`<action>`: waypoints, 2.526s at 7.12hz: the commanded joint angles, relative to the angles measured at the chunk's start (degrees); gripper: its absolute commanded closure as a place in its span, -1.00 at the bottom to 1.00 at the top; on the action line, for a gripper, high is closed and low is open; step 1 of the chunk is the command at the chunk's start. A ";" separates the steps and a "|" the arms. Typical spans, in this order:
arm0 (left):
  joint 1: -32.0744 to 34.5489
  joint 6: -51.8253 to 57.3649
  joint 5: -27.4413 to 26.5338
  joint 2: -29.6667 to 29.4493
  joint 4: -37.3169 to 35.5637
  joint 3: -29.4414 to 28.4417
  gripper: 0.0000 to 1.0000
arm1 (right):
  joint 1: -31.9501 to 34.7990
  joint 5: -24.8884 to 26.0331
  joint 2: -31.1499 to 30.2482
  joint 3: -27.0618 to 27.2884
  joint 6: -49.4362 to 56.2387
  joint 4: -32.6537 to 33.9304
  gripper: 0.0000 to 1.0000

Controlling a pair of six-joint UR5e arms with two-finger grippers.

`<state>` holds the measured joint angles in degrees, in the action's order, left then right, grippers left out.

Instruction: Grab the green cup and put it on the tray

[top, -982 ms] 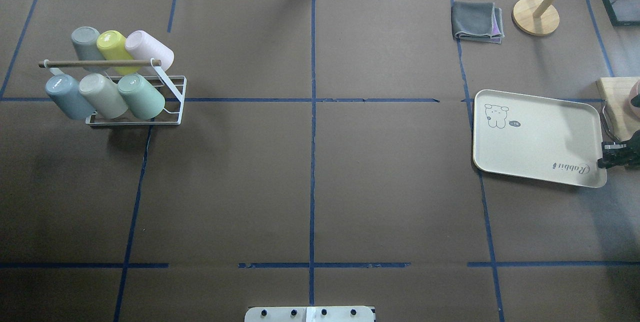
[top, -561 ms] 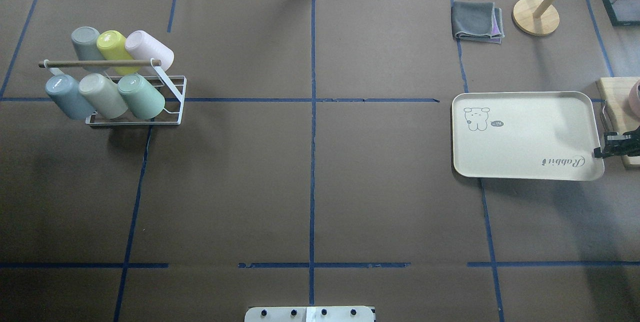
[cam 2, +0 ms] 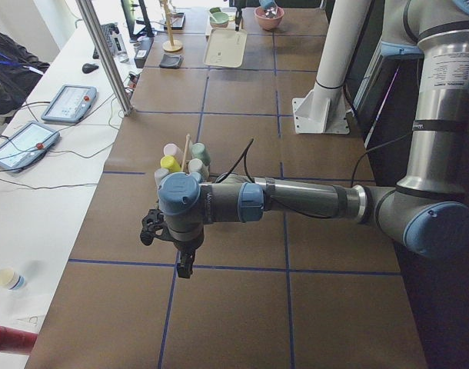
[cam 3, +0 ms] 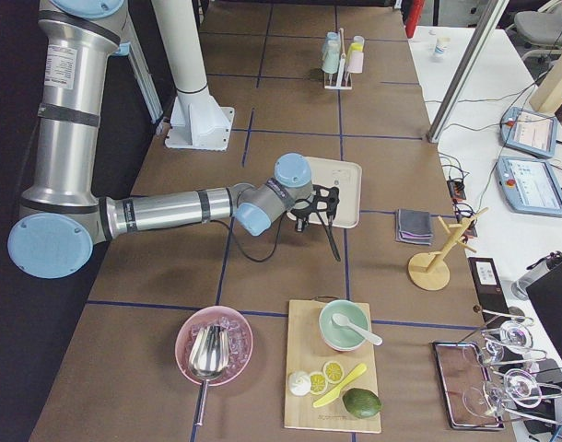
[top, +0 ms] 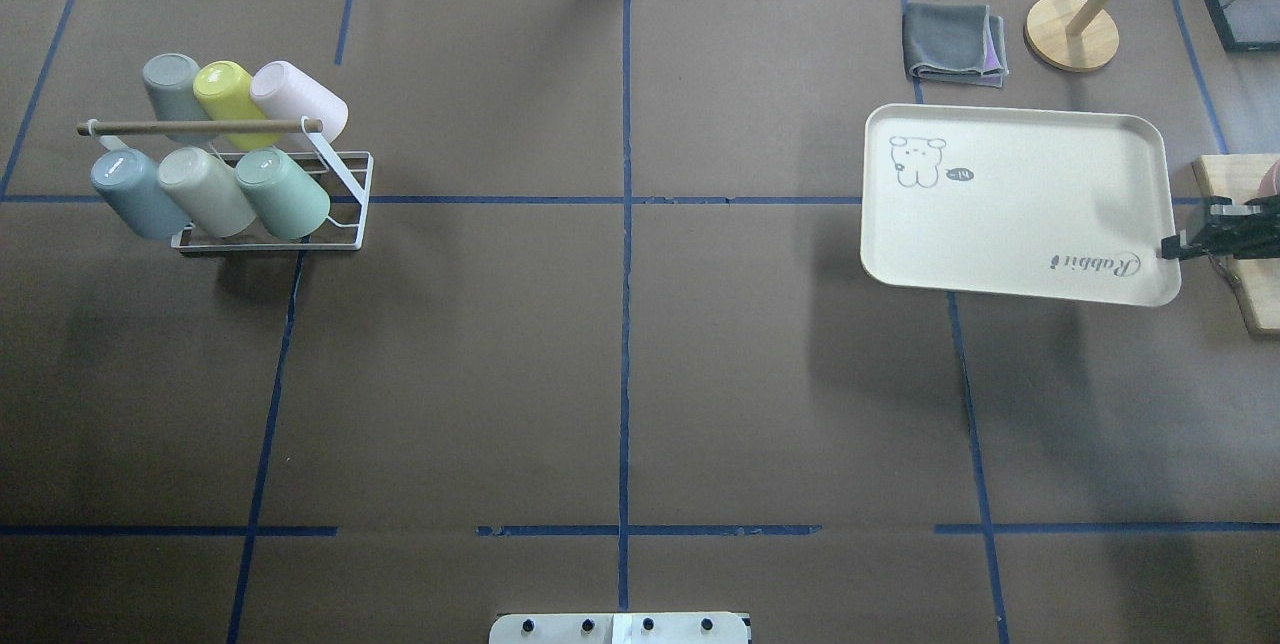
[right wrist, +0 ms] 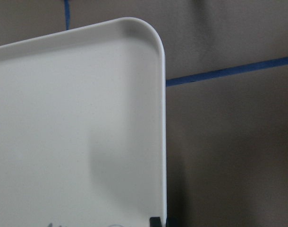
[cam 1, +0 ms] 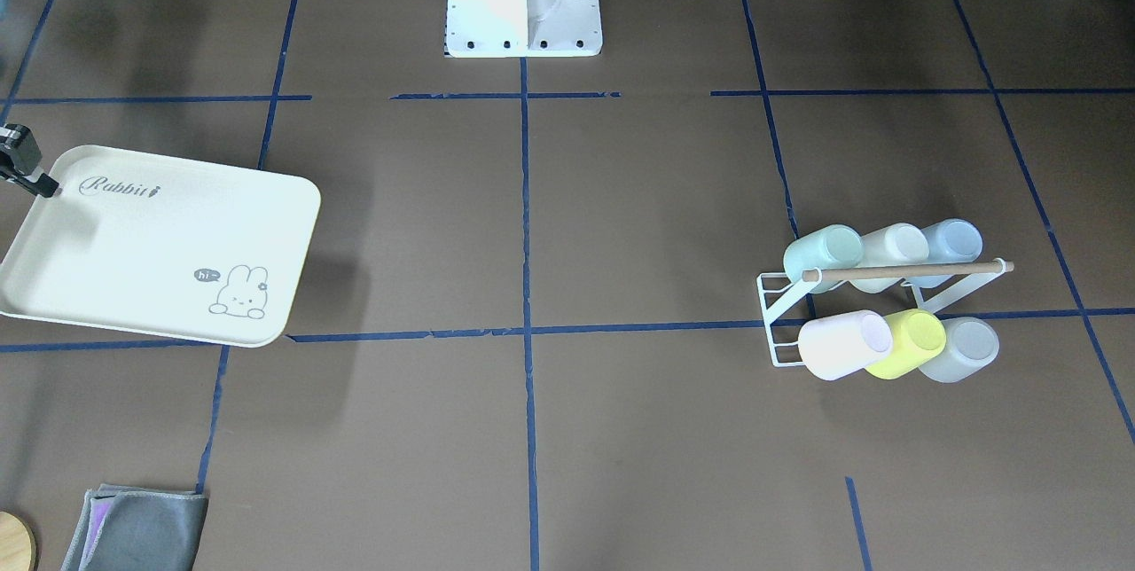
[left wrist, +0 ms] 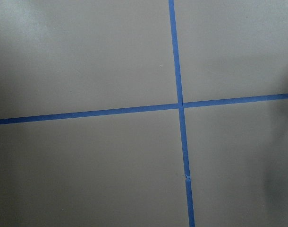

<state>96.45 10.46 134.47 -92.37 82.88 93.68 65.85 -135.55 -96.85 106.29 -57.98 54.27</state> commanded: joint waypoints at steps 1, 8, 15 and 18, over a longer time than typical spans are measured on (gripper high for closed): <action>0.06 0.00 0.00 0.00 0.00 0.10 -1.00 | -4.47 -0.86 6.74 0.32 -9.22 0.05 1.00; 0.06 -0.09 0.00 0.26 -0.18 0.63 -1.00 | -36.13 25.86 23.36 0.33 -30.52 5.56 1.00; 0.15 -0.09 -0.09 0.18 -0.26 0.54 -1.00 | -39.83 26.39 23.02 -0.82 -28.60 5.85 1.00; 0.32 -0.09 -0.09 0.09 -0.26 0.63 -1.00 | -39.04 26.04 23.20 -0.82 -23.32 5.76 1.00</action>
<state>96.65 10.37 134.38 -92.27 82.62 94.24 26.57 -109.42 -73.69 105.53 -82.67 60.04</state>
